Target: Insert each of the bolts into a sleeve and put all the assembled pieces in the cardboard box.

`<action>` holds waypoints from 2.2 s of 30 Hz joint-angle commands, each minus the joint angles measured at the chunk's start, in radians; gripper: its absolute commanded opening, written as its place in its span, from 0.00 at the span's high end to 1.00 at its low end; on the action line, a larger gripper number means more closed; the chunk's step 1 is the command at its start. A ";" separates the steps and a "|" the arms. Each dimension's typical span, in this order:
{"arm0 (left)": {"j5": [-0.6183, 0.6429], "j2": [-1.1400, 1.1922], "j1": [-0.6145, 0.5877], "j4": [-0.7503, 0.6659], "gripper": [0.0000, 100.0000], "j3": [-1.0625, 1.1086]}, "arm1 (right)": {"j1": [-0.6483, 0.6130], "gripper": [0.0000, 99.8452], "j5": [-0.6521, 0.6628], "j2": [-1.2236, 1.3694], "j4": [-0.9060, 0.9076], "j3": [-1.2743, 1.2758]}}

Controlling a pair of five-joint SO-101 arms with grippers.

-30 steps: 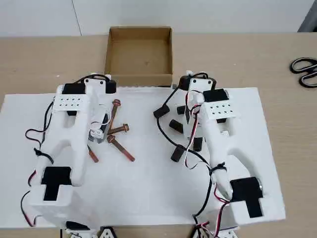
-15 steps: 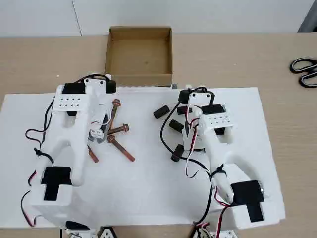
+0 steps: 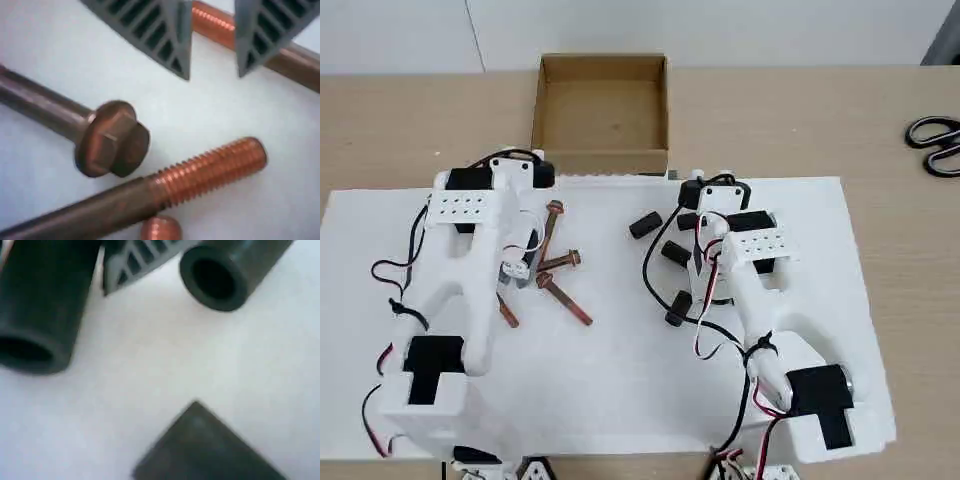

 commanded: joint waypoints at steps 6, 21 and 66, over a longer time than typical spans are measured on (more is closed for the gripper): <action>-0.003 -0.003 -0.002 -0.017 0.94 -0.036 | -0.004 0.86 0.048 -0.021 -0.074 -0.015; -0.005 -0.003 -0.002 -0.048 0.94 0.024 | -0.002 1.00 0.091 0.073 -0.120 -0.014; 0.127 0.334 0.032 0.114 0.94 -0.619 | 0.367 0.99 0.163 -0.220 0.331 -0.112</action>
